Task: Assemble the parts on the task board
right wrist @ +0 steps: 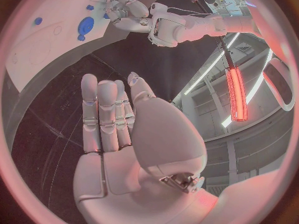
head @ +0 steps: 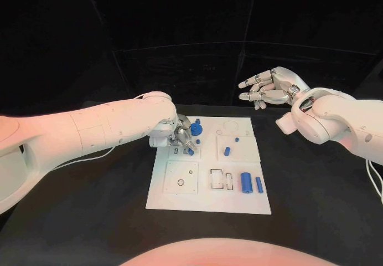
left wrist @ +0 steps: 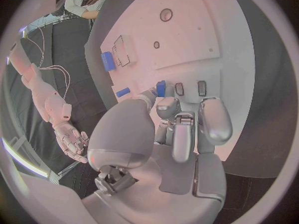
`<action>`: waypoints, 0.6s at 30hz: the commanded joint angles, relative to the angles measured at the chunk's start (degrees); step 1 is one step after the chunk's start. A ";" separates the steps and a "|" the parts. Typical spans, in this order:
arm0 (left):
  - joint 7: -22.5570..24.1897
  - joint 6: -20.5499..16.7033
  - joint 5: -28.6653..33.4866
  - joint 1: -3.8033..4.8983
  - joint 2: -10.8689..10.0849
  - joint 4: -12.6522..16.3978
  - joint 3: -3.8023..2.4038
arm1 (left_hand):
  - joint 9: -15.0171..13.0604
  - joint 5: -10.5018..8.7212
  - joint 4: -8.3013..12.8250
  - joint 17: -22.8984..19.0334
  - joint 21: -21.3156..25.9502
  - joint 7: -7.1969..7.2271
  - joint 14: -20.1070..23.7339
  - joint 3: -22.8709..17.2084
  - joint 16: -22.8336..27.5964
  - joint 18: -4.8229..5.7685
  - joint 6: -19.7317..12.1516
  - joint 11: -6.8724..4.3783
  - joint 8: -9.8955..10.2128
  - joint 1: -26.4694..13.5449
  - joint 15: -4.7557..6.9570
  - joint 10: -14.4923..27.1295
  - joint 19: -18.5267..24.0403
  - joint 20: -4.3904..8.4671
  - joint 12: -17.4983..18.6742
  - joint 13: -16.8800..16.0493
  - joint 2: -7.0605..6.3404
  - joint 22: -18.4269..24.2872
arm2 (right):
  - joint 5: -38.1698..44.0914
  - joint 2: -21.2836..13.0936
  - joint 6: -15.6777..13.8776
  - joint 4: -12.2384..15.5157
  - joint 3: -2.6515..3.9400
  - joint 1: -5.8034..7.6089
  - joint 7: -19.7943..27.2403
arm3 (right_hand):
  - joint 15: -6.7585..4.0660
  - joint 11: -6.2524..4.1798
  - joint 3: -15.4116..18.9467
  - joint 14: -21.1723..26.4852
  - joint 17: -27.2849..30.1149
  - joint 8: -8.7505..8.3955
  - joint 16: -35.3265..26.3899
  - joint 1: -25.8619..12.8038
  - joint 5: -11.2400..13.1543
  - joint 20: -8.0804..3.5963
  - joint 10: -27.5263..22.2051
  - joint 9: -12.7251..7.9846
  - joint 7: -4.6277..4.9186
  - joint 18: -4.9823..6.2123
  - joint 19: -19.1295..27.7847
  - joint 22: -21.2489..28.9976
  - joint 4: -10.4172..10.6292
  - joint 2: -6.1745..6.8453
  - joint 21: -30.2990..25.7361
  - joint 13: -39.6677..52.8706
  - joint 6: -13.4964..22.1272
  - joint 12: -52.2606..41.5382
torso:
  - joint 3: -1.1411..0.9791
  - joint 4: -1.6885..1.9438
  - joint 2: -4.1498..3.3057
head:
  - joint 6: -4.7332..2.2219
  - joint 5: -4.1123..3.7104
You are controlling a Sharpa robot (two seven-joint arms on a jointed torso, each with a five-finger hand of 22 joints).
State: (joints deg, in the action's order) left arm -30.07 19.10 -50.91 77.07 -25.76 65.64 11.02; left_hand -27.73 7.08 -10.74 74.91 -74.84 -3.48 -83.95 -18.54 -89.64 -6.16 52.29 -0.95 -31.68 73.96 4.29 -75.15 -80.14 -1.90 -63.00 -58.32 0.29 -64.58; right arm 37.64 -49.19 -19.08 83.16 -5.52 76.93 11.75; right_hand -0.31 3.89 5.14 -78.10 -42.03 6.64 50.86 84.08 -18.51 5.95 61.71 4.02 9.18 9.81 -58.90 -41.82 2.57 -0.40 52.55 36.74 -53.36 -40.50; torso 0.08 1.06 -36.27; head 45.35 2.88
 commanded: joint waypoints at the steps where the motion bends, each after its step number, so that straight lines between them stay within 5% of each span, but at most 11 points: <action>1: 0.29 -3.69 3.55 0.10 -0.88 1.07 -0.04 | -0.77 0.39 9.12 15.09 -0.21 0.02 -6.05 -12.43 -0.36 1.05 -0.28 -0.02 -0.69 -2.02 -0.14 -0.71 -0.08 -0.02 0.06 -0.12 -1.43 -0.11 | -0.18 0.04 0.35 -0.01 0.04 0.15 0.49 | -0.11 -0.02 0.00 -0.38 -0.03 0.27 -0.30 0.63 -0.33 -0.02 -0.32 -0.08 -0.09 0.29 -0.41 0.05 -0.36 0.04 -0.40 -0.08 0.31 0.30 | -0.03 0.02 0.02 | -0.10 -0.01; 9: 1.60 -11.99 4.44 0.35 -4.73 5.74 -0.03 | -2.52 1.33 11.15 15.09 -0.71 0.14 -6.05 -18.84 -0.36 1.23 -0.30 -0.13 -2.23 -5.22 0.08 -1.42 -0.49 0.01 -0.21 -0.10 -3.85 -0.97 | -0.18 -0.16 0.37 -0.13 0.04 0.15 0.43 | -0.10 -0.01 0.03 -0.38 -0.02 0.28 -0.36 0.55 -0.50 -0.02 -0.32 -0.08 -0.08 0.29 -0.40 0.11 -0.31 0.06 -0.47 -0.14 0.32 0.29 | -0.22 0.27 0.14 | -0.19 0.18; 18: 3.20 -20.27 -0.74 -0.16 -8.58 10.90 0.05 | -3.05 1.94 12.05 15.09 -1.18 0.26 -6.05 -20.35 -0.36 1.40 -0.24 -0.23 -2.69 -5.66 0.20 -1.67 -0.84 0.04 -0.17 0.03 -4.83 -1.74 | -0.18 -0.39 0.38 -0.25 0.03 0.15 0.41 | -0.09 0.00 0.07 -0.39 -0.04 0.29 -0.39 0.41 -0.60 -0.01 -0.32 -0.08 -0.08 0.29 -0.41 0.14 -0.23 0.08 -0.52 -0.20 0.32 0.28 | -0.41 0.56 0.15 | -0.23 0.16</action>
State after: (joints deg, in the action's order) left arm -28.59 4.65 -48.86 76.96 -34.19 76.06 11.06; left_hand -30.78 8.86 -8.37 74.91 -75.77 -3.49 -83.95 -28.97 -89.64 -5.27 52.29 -0.92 -34.01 68.49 4.29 -76.23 -80.53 -1.92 -63.00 -58.34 -4.14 -66.31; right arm 37.64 -49.55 -18.99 82.89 -5.52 76.93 11.72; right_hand -0.31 3.89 5.14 -78.10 -42.02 6.64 50.86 84.08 -18.80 5.95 61.71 4.02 9.18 9.81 -58.90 -41.76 2.57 -0.40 52.31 36.62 -53.37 -40.50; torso -0.25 1.47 -36.13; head 45.10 3.09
